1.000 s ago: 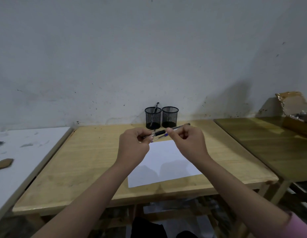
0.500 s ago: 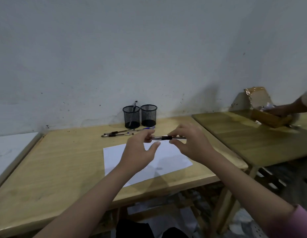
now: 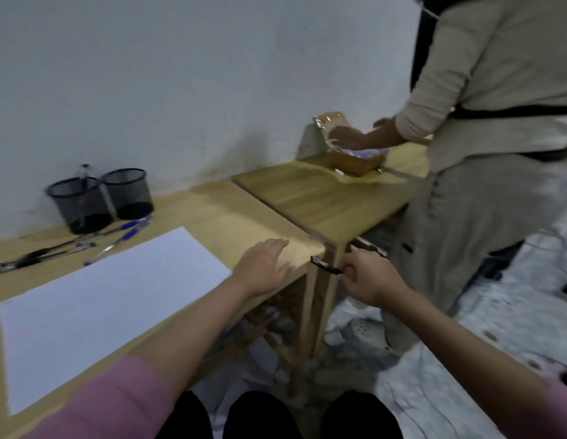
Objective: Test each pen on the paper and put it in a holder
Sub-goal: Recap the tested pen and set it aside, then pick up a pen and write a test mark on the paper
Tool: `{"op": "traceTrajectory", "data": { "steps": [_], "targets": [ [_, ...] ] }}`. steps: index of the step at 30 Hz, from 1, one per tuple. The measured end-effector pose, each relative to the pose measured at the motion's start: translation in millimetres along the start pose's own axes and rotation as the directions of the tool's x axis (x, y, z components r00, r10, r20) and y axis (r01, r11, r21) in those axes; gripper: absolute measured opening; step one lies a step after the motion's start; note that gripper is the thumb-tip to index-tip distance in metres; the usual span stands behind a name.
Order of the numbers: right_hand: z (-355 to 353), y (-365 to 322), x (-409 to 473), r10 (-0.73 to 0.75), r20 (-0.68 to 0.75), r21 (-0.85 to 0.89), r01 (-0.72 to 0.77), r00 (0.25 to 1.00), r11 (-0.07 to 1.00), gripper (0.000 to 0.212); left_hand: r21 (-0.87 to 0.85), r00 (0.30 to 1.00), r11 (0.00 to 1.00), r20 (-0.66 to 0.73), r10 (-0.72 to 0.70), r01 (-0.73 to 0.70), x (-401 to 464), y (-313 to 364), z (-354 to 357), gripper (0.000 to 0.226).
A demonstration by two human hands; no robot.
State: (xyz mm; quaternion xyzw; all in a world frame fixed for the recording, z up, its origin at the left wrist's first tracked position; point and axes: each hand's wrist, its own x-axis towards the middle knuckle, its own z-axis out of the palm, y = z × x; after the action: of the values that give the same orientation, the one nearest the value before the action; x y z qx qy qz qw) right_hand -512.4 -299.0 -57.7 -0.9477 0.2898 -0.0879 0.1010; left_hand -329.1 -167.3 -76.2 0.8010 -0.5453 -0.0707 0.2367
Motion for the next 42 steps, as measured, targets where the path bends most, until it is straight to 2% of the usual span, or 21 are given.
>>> {"op": "traceTrajectory", "data": {
  "steps": [4, 10, 14, 17, 20, 24, 26, 29, 31, 35, 37, 42],
  "targets": [
    [14, 32, -18, 0.097, 0.04, -0.002, -0.097, 0.995, 0.995, 0.018, 0.137, 0.999, 0.991, 0.04, -0.006, 0.0, 21, -10, 17, 0.05],
    [37, 57, -36, 0.187, 0.158, -0.03, -0.185, 0.97, 0.982, 0.015, 0.129, 1.0, 0.991, 0.011, 0.014, -0.015, 25, -17, 22, 0.061],
    [49, 66, -46, 0.249, 0.236, -0.093, -0.233, 0.939, 0.968, 0.018, 0.111, 0.999, 0.993, -0.001, 0.039, -0.039, 24, -19, 23, 0.052],
    [54, 72, -54, 0.315, 0.256, -0.101, -0.299, 0.914, 0.949, 0.025, 0.101, 0.999, 0.994, -0.013, 0.041, -0.04, 24, -18, 25, 0.044],
    [57, 76, -56, 0.313, 0.242, -0.074, -0.304, 0.918, 0.95, 0.031, 0.101, 0.999, 0.994, -0.027, 0.047, -0.044, 23, -18, 25, 0.043],
    [52, 74, -50, 0.26, 0.192, -0.016, -0.262, 0.946, 0.965, 0.04, 0.121, 0.999, 0.992, -0.014, 0.039, -0.037, 22, -15, 24, 0.044],
    [45, 68, -45, 0.22, 0.147, 0.014, -0.225, 0.964, 0.974, 0.038, 0.142, 0.999, 0.989, -0.002, 0.032, -0.031, 21, -13, 25, 0.044],
    [32, 50, -33, 0.169, 0.058, 0.121, -0.175, 0.984, 0.977, 0.03, 0.161, 0.999, 0.987, 0.038, 0.012, -0.018, 22, -8, 22, 0.046],
    [22, 33, -23, 0.131, 0.008, 0.192, -0.13, 0.991, 0.973, 0.037, 0.162, 0.999, 0.987, 0.043, 0.005, -0.012, 22, -2, 18, 0.047],
    [1, -7, 0, 0.013, -0.103, 0.265, 0.014, 0.995, 0.964, 0.037, 0.111, 0.999, 0.994, -0.033, -0.003, 0.006, 11, 3, 0, 0.049],
    [-6, -32, 12, -0.031, -0.139, 0.282, 0.069, 0.99, 0.957, 0.044, 0.102, 0.996, 0.994, -0.082, -0.019, 0.027, 2, -3, -14, 0.05],
    [-9, -103, 37, -0.202, -0.17, 0.253, 0.241, 0.965, 0.937, 0.056, 0.093, 0.97, 0.987, -0.217, -0.112, 0.134, -38, -31, -59, 0.05]
  ]
}}
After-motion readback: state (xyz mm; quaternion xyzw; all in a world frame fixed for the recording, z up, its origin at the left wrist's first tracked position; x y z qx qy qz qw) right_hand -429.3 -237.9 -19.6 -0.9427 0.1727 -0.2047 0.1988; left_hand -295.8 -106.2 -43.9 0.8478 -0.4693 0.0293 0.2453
